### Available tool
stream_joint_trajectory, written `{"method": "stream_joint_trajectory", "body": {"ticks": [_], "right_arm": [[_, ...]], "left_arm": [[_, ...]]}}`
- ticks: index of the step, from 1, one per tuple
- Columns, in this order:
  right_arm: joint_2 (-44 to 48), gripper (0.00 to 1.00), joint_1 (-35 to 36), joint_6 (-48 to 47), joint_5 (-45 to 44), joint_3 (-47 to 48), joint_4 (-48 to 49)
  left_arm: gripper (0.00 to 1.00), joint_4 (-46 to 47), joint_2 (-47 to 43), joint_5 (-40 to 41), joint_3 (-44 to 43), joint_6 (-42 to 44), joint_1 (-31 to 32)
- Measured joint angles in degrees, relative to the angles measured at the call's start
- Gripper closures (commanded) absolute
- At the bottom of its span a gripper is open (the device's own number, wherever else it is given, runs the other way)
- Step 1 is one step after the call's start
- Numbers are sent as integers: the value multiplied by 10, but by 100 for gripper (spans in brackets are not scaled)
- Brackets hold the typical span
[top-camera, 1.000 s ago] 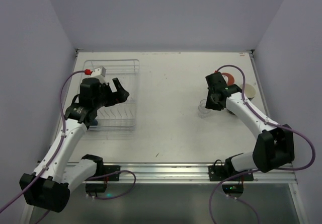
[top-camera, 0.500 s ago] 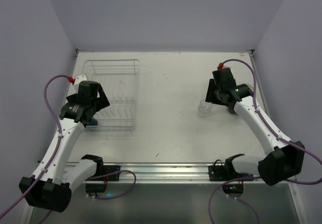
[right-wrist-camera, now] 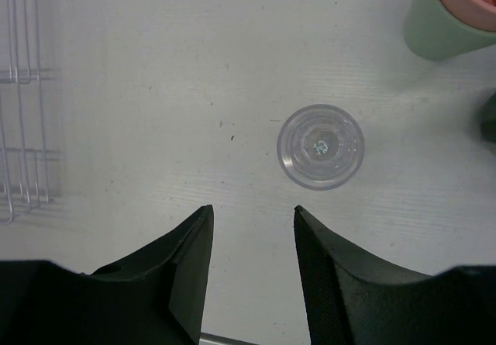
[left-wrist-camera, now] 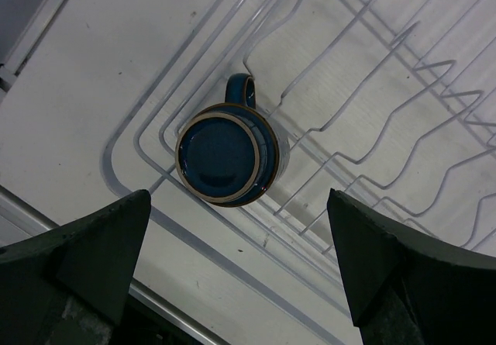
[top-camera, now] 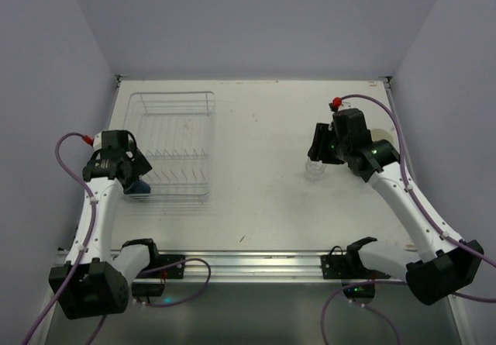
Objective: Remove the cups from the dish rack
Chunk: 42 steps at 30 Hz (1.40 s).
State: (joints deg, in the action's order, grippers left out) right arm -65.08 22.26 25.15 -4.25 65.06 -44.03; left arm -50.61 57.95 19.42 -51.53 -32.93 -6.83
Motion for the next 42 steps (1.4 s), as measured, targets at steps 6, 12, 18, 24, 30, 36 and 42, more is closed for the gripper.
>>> {"method": "stream_joint_trajectory", "body": {"ticks": [6,12,18,24,30,36,42], "right_arm": [[0,51,14,-6,24,-2,11],[1,51,21,-8,29,-3,21],[9,51,21,-8,30,-7,23],[17,51,21,-9,36,-7,23],[18,51,21,-9,38,-7,24],[19,51,21,-10,38,-7,25],[26,51,21,-12,38,-9,26]], "left_arm": [[0,2,26,-38,11,1,-19],[0,10,52,-53,12,6,-25],[0,22,59,-58,17,6,-34],[0,27,75,-57,17,5,-38],[0,27,78,-58,17,3,-38],[0,47,106,-73,22,-5,-41],[0,56,115,-72,23,-5,-41]]}}
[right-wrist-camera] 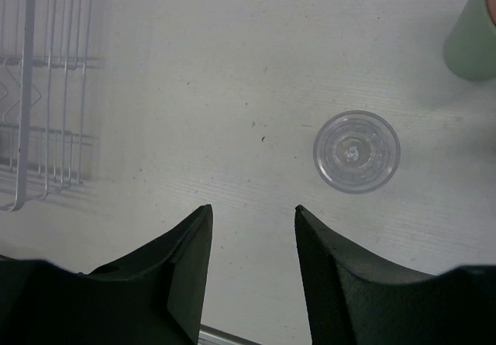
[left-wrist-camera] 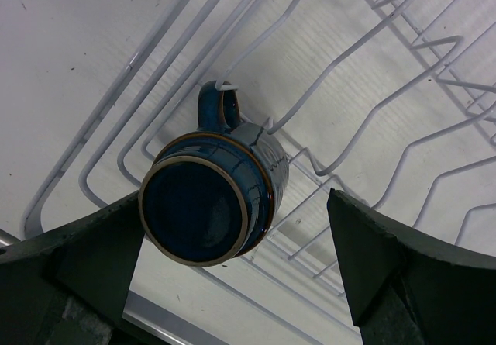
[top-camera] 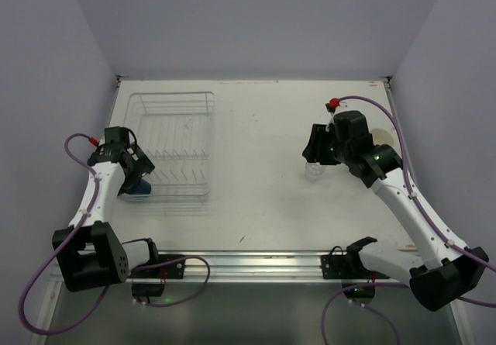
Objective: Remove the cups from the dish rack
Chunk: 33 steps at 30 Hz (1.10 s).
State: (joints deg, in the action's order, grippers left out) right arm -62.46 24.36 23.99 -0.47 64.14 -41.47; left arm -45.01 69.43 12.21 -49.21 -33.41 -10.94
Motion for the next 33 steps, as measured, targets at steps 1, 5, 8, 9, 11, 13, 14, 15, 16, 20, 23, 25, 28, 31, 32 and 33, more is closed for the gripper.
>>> {"method": "stream_joint_trajectory", "body": {"ticks": [1,5,8,9,11,13,14,15,16,20,23,25,28,31,32,33], "right_arm": [[0,51,0,0,0,0,0],[0,51,0,0,0,0,0],[0,51,0,0,0,0,0],[0,50,0,0,0,0,0],[0,50,0,0,0,0,0],[0,51,0,0,0,0,0],[0,50,0,0,0,0,0],[-1,50,0,0,0,0,0],[-1,50,0,0,0,0,0],[-1,50,0,0,0,0,0],[-1,50,0,0,0,0,0],[-1,50,0,0,0,0,0],[-2,50,0,0,0,0,1],[-2,50,0,0,0,0,2],[-2,51,0,0,0,0,2],[-2,50,0,0,0,0,2]], "left_arm": [[0,0,0,0,0,0,0],[2,3,-3,0,2,0,0],[9,5,-10,0,6,0,0],[11,5,-13,0,8,0,-1],[14,4,-19,-1,11,0,-2],[17,2,-25,-3,14,-1,-2],[20,2,-28,-5,15,-1,-2],[22,1,-31,-5,16,-2,-2],[25,1,-34,-5,18,-3,-2],[25,0,-46,-6,25,-6,-2],[24,-2,-56,-5,28,-14,6],[24,-6,-62,-5,29,-19,14],[22,-14,-69,-3,29,-30,28],[13,-16,-71,1,29,-35,39],[12,-16,-71,2,29,-37,41],[10,-16,-71,2,29,-40,43]]}}
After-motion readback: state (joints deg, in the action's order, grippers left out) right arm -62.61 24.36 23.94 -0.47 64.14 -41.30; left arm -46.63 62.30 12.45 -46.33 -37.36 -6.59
